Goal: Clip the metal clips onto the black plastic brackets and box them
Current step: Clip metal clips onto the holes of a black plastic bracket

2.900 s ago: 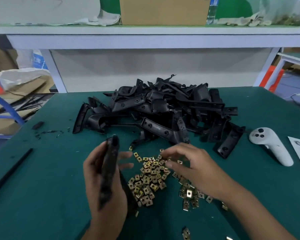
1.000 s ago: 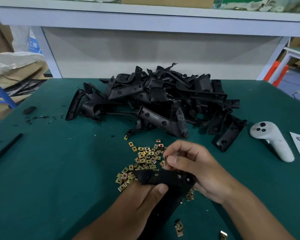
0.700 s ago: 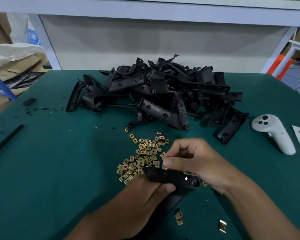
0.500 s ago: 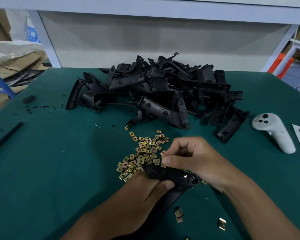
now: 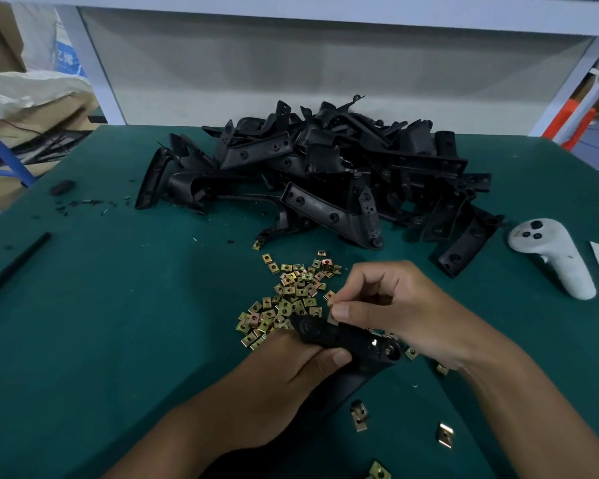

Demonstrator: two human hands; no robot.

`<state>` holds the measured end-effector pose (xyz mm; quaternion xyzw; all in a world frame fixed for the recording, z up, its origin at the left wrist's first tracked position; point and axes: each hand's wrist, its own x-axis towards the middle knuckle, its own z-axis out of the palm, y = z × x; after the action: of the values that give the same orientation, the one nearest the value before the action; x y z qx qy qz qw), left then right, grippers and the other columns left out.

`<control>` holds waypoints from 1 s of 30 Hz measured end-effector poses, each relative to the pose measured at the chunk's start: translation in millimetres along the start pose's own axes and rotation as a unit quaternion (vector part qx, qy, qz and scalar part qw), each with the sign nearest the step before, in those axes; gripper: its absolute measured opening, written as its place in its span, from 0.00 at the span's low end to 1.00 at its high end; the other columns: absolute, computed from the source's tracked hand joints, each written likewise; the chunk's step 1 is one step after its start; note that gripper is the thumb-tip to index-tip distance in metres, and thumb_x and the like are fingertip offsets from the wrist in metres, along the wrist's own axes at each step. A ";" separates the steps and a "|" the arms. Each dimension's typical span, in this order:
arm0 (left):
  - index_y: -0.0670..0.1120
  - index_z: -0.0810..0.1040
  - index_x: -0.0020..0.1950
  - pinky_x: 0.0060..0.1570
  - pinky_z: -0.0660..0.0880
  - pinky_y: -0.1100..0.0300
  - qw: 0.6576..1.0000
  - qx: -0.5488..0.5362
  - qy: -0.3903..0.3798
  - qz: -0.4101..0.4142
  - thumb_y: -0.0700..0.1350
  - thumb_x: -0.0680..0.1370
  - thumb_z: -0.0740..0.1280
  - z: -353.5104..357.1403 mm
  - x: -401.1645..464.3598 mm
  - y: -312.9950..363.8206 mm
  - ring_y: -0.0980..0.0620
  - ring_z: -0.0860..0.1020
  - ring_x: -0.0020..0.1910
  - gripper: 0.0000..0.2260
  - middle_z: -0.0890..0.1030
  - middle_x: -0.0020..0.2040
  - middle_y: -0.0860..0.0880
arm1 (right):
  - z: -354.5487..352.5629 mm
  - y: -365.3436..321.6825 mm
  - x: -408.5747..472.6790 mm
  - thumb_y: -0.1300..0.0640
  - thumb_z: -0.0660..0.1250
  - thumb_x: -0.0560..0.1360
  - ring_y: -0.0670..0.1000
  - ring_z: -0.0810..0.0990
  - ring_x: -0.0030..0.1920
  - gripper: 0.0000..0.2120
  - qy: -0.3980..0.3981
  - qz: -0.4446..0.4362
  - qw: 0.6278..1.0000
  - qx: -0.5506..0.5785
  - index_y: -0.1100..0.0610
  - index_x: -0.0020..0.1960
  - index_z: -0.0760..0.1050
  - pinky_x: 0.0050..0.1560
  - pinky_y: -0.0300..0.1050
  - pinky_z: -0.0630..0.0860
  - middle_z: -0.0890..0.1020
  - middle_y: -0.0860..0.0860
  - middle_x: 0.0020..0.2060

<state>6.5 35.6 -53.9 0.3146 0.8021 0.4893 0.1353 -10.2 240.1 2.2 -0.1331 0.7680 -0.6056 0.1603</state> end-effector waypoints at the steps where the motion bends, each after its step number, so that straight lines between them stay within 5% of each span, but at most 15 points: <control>1: 0.44 0.79 0.50 0.51 0.73 0.50 1.000 0.003 -0.005 0.001 0.65 0.82 0.53 -0.1 0.2 -0.3 0.50 0.80 0.47 0.27 0.81 0.46 0.48 | -0.5 0.0 -0.3 0.54 0.75 0.72 0.42 0.82 0.42 0.03 -0.002 0.003 1.000 0.000 0.52 0.43 0.84 0.43 0.32 0.76 0.86 0.47 0.40; 3: 0.45 0.79 0.47 0.49 0.75 0.52 1.000 -0.001 -0.012 -0.001 0.64 0.83 0.54 -0.6 1.0 -0.7 0.52 0.80 0.45 0.25 0.81 0.44 0.50 | -1.3 0.2 -0.7 0.54 0.76 0.72 0.42 0.81 0.41 0.02 -0.005 0.009 1.000 0.001 0.52 0.43 0.84 0.43 0.32 0.75 0.86 0.47 0.40; 6: 0.54 0.76 0.37 0.37 0.69 0.71 0.999 -0.036 -0.001 -0.015 0.61 0.83 0.59 -3.5 2.3 3.5 0.64 0.74 0.34 0.18 0.76 0.34 0.61 | -1.9 -0.2 -0.7 0.54 0.76 0.72 0.41 0.81 0.41 0.01 -0.008 0.017 1.000 0.006 0.50 0.42 0.84 0.42 0.32 0.75 0.85 0.46 0.39; 8: 0.60 0.81 0.41 0.38 0.68 0.77 0.994 -0.101 -0.018 -0.029 0.52 0.84 0.63 -6.6 3.0 7.6 0.70 0.76 0.35 0.13 0.80 0.36 0.66 | -2.8 -1.5 -1.5 0.54 0.76 0.72 0.42 0.81 0.40 0.01 -0.016 0.022 1.000 0.010 0.49 0.42 0.84 0.42 0.32 0.75 0.85 0.46 0.38; 10: 0.61 0.84 0.49 0.40 0.73 0.74 0.991 -0.130 -0.014 -0.024 0.48 0.83 0.66 -9.2 2.7 9.4 0.68 0.80 0.39 0.10 0.84 0.41 0.64 | -4.2 -2.5 -2.6 0.53 0.76 0.71 0.42 0.82 0.40 0.01 -0.024 0.024 0.999 0.014 0.49 0.42 0.84 0.42 0.31 0.75 0.85 0.46 0.38; 13: 0.57 0.85 0.54 0.48 0.81 0.56 0.992 -0.116 0.026 -0.036 0.56 0.77 0.71 -8.5 3.4 5.3 0.50 0.85 0.47 0.08 0.87 0.48 0.53 | -4.4 -2.0 -2.7 0.51 0.76 0.70 0.42 0.81 0.40 0.02 -0.024 0.030 0.999 0.018 0.48 0.42 0.85 0.42 0.32 0.75 0.85 0.46 0.38; 16: 0.54 0.84 0.47 0.41 0.76 0.60 0.990 -0.114 0.083 -0.019 0.59 0.73 0.74 -7.3 4.4 0.5 0.57 0.79 0.40 0.10 0.84 0.40 0.52 | -0.3 0.4 -1.1 0.49 0.75 0.69 0.42 0.80 0.40 0.05 -0.010 0.038 0.999 0.024 0.49 0.42 0.85 0.41 0.33 0.75 0.84 0.47 0.38; 19: 0.52 0.77 0.44 0.37 0.70 0.56 0.981 -0.124 0.152 -0.006 0.62 0.69 0.75 -6.2 5.2 -3.1 0.46 0.72 0.34 0.16 0.77 0.37 0.43 | 2.3 2.4 -0.8 0.49 0.75 0.70 0.43 0.82 0.42 0.07 0.018 0.021 0.999 0.038 0.52 0.44 0.85 0.43 0.33 0.76 0.86 0.48 0.41; 21: 0.56 0.77 0.48 0.38 0.74 0.50 0.974 -0.148 0.173 -0.013 0.61 0.69 0.75 -6.5 6.0 -2.4 0.40 0.76 0.36 0.15 0.78 0.39 0.44 | 3.6 3.6 -0.9 0.49 0.72 0.73 0.45 0.84 0.48 0.08 0.028 0.003 0.999 0.044 0.51 0.48 0.86 0.49 0.35 0.78 0.87 0.49 0.46; 23: 0.60 0.76 0.55 0.43 0.80 0.44 0.972 -0.142 0.184 -0.019 0.60 0.70 0.74 -8.5 5.5 -0.8 0.45 0.82 0.41 0.16 0.83 0.43 0.51 | 5.9 4.0 -0.5 0.50 0.69 0.75 0.45 0.84 0.55 0.09 0.032 -0.019 0.998 0.043 0.49 0.52 0.86 0.57 0.36 0.77 0.87 0.48 0.51; 26: 0.66 0.73 0.62 0.51 0.80 0.57 0.971 -0.115 0.211 0.003 0.58 0.73 0.73 -8.7 3.9 -0.9 0.55 0.84 0.52 0.19 0.84 0.54 0.58 | 10.4 3.6 0.9 0.52 0.69 0.76 0.43 0.83 0.57 0.10 0.037 -0.048 0.997 0.040 0.49 0.55 0.85 0.57 0.32 0.75 0.87 0.46 0.53; 30: 0.66 0.75 0.62 0.51 0.78 0.67 0.960 -0.105 0.255 0.036 0.54 0.73 0.74 -7.8 4.2 1.1 0.56 0.83 0.53 0.20 0.84 0.54 0.59 | 11.6 7.3 3.9 0.59 0.71 0.78 0.44 0.84 0.55 0.08 0.060 -0.065 0.995 0.034 0.50 0.54 0.85 0.54 0.33 0.76 0.87 0.48 0.51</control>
<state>-0.3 33.1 -48.7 0.1922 0.7419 0.6396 -0.0595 -9.1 230.0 -7.7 -0.1410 0.7450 -0.6473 0.0784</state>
